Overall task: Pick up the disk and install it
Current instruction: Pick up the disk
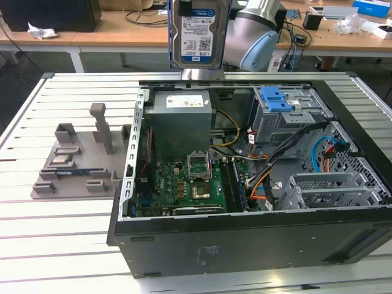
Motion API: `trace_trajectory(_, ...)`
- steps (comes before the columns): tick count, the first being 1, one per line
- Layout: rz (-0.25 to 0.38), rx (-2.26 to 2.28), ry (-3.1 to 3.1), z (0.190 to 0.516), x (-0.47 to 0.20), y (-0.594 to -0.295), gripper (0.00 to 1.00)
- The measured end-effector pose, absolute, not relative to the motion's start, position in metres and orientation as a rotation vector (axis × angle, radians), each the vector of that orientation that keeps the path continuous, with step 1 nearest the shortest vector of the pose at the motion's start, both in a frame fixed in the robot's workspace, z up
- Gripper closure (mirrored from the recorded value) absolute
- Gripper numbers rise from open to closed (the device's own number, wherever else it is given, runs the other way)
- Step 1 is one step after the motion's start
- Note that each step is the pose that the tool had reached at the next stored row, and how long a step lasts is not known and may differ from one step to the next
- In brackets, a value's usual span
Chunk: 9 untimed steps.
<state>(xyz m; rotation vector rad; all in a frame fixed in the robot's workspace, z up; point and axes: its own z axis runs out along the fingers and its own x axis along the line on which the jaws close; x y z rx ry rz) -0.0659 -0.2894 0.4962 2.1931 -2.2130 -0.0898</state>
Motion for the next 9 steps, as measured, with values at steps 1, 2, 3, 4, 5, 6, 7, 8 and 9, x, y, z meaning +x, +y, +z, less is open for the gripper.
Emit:
trace_trajectory(1, -0.09, 2.193, -2.213, 0.496, -0.065, -0.29, 0.63)
trace_trajectory(2, -0.09, 2.193, -2.213, 0.496, -0.064, -0.292, 0.63)
trace_trajectory(3, -0.09, 2.193, -2.213, 0.496, -0.063, -0.293, 0.63)
trace_trajectory(4, -0.09, 2.193, -2.213, 0.496, -0.062, -0.295, 0.63)
trace_trajectory(5, -0.09, 2.193, -2.213, 0.496, -0.061, -0.298, 0.63)
trace_trajectory(6, -0.09, 2.193, -2.213, 0.496, -0.06, -0.3, 0.63)
trace_trajectory(7, -0.09, 2.193, -2.213, 0.496, -0.06, -0.302, 0.63)
trace_trajectory(8, -0.09, 2.193, -2.213, 0.496, -0.059, -0.305, 0.63)
trace_trajectory(9, -0.09, 2.193, -2.213, 0.496, -0.059, -0.306, 0.63)
